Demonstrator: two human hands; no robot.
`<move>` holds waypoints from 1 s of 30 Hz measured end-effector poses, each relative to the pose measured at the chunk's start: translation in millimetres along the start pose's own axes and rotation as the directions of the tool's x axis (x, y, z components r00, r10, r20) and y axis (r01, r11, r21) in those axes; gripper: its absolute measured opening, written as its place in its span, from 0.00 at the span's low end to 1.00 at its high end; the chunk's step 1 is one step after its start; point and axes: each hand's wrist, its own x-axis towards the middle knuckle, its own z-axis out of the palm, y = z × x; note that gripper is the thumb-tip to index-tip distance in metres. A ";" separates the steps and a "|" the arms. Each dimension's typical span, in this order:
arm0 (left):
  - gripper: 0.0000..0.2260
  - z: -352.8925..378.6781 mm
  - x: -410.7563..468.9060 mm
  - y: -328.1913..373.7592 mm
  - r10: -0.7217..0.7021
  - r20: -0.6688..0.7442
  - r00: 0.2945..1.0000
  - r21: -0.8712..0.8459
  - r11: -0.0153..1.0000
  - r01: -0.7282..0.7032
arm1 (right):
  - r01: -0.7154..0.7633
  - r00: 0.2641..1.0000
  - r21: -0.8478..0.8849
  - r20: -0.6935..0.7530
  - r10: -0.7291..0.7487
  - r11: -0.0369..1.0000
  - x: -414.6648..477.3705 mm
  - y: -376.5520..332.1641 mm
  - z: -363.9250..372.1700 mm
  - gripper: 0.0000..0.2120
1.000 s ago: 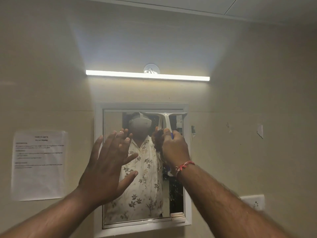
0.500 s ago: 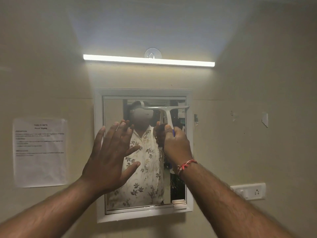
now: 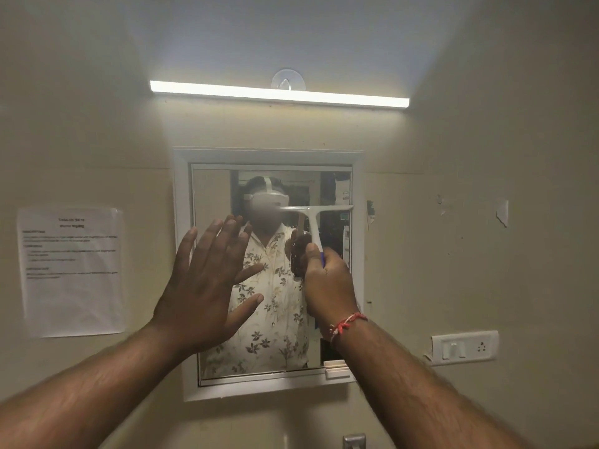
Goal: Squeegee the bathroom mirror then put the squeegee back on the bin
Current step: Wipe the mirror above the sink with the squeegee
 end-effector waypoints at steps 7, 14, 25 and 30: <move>0.48 2.8 -5.5 -2.8 -0.011 0.025 1.000 -0.007 1.000 0.011 | -0.028 1.000 -0.002 0.001 0.028 1.000 -6.4 7.3 1.3 0.15; 0.47 5.8 -11.6 -0.9 0.003 0.026 1.000 0.003 1.000 -0.003 | -0.059 0.998 -0.002 0.031 0.059 0.998 -31.9 33.7 -1.8 0.11; 0.47 11.1 -21.4 10.7 0.010 0.051 0.999 -0.018 1.000 -0.009 | -0.101 0.994 -0.086 0.036 0.105 0.991 -84.6 93.5 -5.2 0.15; 0.47 13.7 -28.2 15.4 0.008 0.069 0.998 -0.037 0.999 -0.006 | -0.106 0.994 -0.085 0.023 0.108 0.991 -105.1 119.4 -6.3 0.15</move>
